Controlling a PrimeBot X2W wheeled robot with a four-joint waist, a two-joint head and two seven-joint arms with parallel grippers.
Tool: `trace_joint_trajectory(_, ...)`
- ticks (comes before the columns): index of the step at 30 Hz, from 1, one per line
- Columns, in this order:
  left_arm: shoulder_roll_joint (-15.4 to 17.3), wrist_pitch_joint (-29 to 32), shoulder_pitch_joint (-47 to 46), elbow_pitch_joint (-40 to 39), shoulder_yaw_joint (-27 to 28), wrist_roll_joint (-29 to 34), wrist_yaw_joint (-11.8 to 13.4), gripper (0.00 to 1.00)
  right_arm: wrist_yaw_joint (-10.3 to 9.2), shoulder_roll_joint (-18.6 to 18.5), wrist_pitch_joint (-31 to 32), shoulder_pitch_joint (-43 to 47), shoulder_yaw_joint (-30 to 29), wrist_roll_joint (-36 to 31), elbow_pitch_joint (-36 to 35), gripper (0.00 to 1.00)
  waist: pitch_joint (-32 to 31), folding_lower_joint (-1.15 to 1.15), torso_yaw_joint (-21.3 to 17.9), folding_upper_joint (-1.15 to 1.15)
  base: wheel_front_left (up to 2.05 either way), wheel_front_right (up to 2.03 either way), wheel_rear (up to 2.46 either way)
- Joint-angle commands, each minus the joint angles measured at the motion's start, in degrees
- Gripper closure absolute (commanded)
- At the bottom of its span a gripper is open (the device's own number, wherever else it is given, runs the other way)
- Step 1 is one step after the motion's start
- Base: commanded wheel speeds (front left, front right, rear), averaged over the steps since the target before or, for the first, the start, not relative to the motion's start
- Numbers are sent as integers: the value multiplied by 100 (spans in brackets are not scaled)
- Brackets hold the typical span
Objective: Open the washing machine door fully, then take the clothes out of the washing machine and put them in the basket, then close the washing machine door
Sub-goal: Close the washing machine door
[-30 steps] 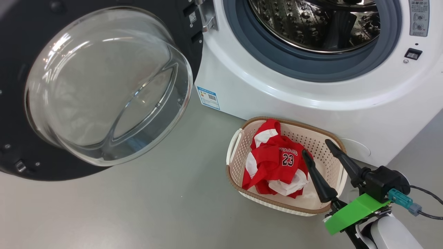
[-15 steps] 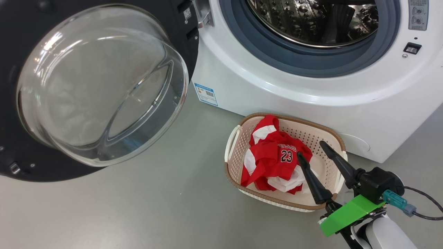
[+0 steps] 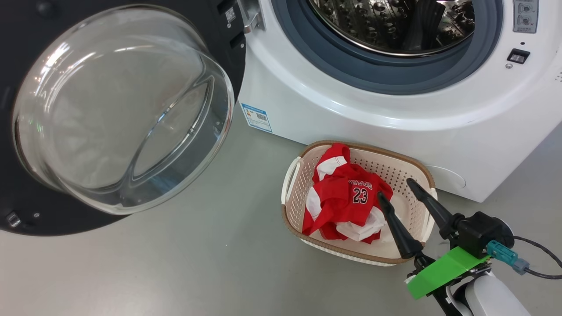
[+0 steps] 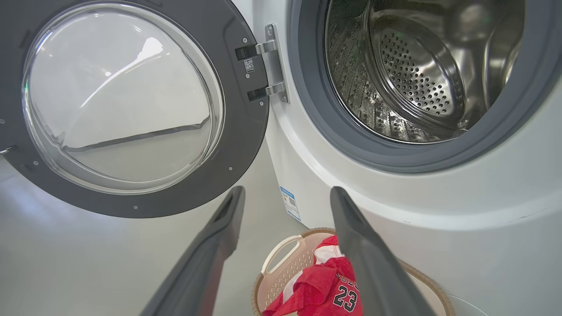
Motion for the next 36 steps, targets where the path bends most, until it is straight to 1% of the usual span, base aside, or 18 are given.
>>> trace_joint_trajectory(1, 374, 185, 141, -242, 70, -85, -62, 100, 9, 8, -27, -85, 94, 12, -148, 0, -10, 0, 0, 0, 0, 0, 0)
trace_joint_trajectory(7, 350, 973, 502, -829, -59, -447, -267, 100, 9, 30, -27, -66, 39, 13, -149, 0, -46, 0, 21, 0, 0, 0, 0)
trace_joint_trajectory(11, 377, 1380, 796, -1338, -121, -695, -315, 100, 9, 46, -27, -64, -1, 11, -159, 0, -69, 0, 32, 0, 0, 0, 0)
trace_joint_trajectory(15, 397, 1520, 1089, -1962, -173, -903, -330, 100, 9, 52, -27, -56, -26, 17, -161, 0, -96, 0, 23, 0, 0, 0, 0)
trace_joint_trajectory(25, 429, 2106, 1851, -3426, -321, -1745, -333, 100, 9, 83, -27, -7, -93, 15, -184, 0, -200, 0, -131, 0, 0, 0, 0)
trace_joint_trajectory(29, 350, 2244, 1999, -3917, -382, -2055, -333, 100, 9, 81, -27, 12, -121, 9, -200, 0, -221, 0, -205, 0, 0, 0, 0)
trace_joint_trajectory(30, 350, 2244, 1999, -3917, -382, -2055, -333, 100, 9, 81, -27, 12, -121, 9, -200, 0, -221, 0, -205, 0, 0, 0, 0)
trace_joint_trajectory(36, 181, 2452, 2141, -4595, -584, -2405, -333, 100, 9, 87, -27, 0, -181, -1, -222, 0, -239, 0, -361, 0, 0, 0, 0)
